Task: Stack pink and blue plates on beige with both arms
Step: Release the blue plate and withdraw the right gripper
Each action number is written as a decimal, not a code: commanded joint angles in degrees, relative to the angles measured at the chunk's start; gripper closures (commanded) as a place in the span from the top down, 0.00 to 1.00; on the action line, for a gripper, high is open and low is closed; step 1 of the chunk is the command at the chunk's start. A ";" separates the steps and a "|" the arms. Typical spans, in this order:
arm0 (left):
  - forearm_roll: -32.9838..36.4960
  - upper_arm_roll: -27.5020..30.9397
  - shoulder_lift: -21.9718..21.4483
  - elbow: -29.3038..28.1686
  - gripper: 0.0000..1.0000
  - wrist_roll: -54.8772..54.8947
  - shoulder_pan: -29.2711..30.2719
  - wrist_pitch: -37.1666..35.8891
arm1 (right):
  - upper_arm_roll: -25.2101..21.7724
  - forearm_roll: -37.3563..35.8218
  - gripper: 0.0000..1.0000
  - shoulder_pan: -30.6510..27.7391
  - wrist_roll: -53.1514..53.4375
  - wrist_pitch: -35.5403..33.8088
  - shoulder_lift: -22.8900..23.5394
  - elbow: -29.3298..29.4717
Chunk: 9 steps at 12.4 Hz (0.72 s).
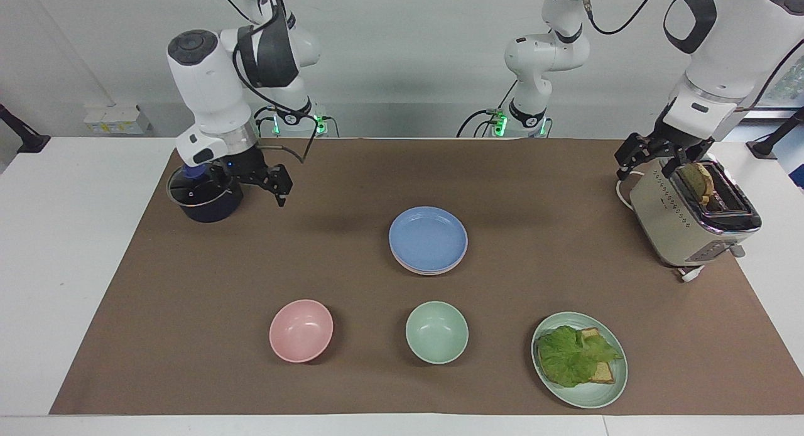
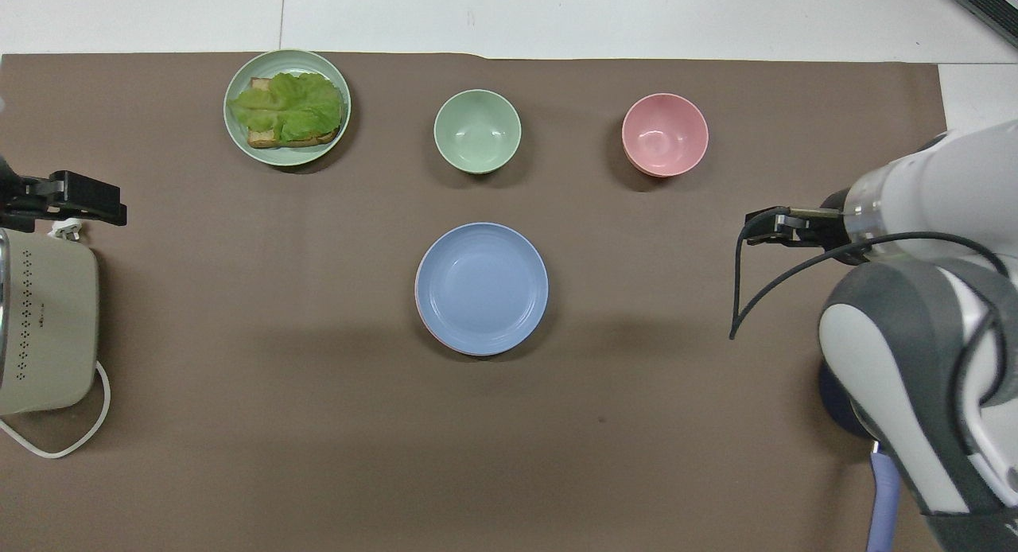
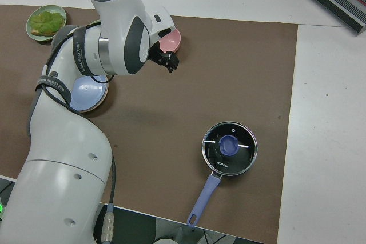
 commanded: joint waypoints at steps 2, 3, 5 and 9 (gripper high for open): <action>0.89 -0.23 0.49 1.22 1.00 -0.59 0.14 -1.20 | 0.64 -1.83 1.00 -2.47 -0.86 -13.13 1.15 13.47; 0.89 -0.23 0.49 1.22 1.00 -0.68 0.14 -1.12 | 0.55 -1.83 1.00 -2.56 -0.86 -16.65 1.51 15.42; 0.89 -0.23 0.49 1.22 1.00 -0.68 0.14 -1.20 | 0.47 -2.01 1.00 -2.82 -0.95 -18.88 1.60 17.80; 0.89 -0.23 0.49 1.22 1.00 -0.68 0.14 -1.12 | 0.20 -1.39 1.00 -4.23 -6.39 -19.15 -1.74 13.16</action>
